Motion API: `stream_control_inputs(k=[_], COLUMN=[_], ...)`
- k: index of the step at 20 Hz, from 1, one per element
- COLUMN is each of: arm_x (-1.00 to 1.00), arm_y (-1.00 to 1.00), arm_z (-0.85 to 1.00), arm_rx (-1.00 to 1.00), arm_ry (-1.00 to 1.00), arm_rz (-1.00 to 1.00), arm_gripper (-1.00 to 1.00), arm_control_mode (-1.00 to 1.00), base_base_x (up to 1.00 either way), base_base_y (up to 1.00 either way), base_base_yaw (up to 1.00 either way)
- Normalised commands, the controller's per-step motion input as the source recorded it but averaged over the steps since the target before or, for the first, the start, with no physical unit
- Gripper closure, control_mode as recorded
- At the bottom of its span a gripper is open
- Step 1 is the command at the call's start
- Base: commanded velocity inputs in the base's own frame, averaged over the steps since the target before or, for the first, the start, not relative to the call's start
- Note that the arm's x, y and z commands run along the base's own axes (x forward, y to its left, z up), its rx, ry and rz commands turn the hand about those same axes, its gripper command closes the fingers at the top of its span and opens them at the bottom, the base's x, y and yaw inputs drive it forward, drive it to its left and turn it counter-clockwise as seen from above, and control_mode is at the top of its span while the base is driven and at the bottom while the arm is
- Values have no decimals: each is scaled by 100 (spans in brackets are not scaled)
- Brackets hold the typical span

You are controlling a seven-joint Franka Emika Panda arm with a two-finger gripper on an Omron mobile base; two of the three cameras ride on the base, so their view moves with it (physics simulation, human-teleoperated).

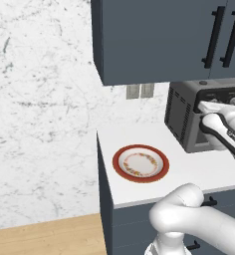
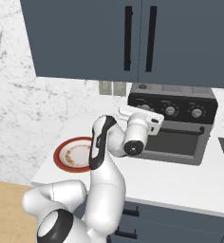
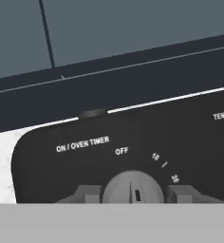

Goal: Pick up the kebab skewer and baguette bread, and place them inside the toaster oven. Close the toaster oven door and start by setting the timer.

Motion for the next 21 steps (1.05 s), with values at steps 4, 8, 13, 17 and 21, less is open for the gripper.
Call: stream_control_inputs(k=[4, 8, 13, 17, 21], arm_x=[-8, -12, -8, -7, -10], arm_y=[0, 1, 2, 0, 2], arm_z=[0, 0, 0, 0, 0], arm_rx=[34, 37, 43, 45, 47], arm_ry=[0, 0, 4, 6, 3], arm_rz=[0, 0, 0, 0, 0], arm_gripper=[100, 100, 100, 100, 100], arm_control_mode=[-100, -100, -100, -100, -100], base_base_x=[0, 0, 0, 0, 0], base_base_y=[0, 0, 0, 0, 0], base_base_yaw=[0, 0, 0, 0, 0])
